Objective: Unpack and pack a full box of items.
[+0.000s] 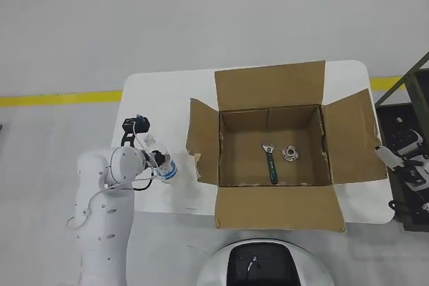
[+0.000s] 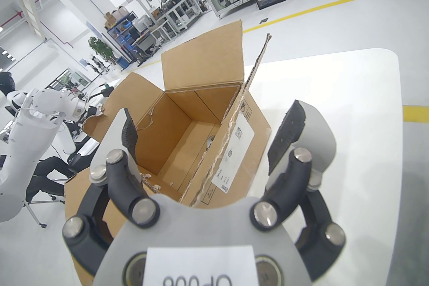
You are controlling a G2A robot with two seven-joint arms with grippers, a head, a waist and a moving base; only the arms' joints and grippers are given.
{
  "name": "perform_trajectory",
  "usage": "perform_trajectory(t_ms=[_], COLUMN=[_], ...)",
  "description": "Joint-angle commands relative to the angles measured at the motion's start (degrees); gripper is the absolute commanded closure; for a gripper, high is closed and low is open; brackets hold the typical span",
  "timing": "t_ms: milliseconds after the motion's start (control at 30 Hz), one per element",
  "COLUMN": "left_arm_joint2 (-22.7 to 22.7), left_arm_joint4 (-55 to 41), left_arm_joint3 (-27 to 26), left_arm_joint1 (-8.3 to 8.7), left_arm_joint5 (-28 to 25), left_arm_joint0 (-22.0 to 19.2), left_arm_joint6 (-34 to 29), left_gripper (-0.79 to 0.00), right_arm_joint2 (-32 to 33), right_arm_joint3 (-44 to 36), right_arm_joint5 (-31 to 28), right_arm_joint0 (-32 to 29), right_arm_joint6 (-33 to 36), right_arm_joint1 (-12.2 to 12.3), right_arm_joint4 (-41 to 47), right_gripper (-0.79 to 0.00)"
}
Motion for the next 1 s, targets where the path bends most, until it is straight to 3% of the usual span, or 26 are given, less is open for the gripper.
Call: perform_trajectory(t_ms=[0,667,967], left_arm_joint2=[0.19,0.20,-0.94], left_arm_joint4=[-0.15,-0.05,1.24], left_arm_joint3=[0.21,0.17,1.06], left_arm_joint1=[-0.02,0.00,1.15], left_arm_joint5=[0.20,0.06,-6.36], left_arm_joint0=[-0.16,-0.01,-1.63], left_arm_joint6=[0.00,0.52,0.00], left_gripper=[0.000,0.000,0.000], right_arm_joint2=[0.09,-1.01,-1.84], right_arm_joint3=[0.15,4.33,7.00], right_arm_joint5=[-0.18,-2.55,-3.30], right_arm_joint0=[-0.05,2.54,4.88], right_arm_joint6=[-0.18,-0.24,1.05], right_arm_joint1=[-0.02,-0.02,0.17], right_arm_joint4=[0.24,2.63,3.24], right_gripper=[-0.785,-0.785,-0.785])
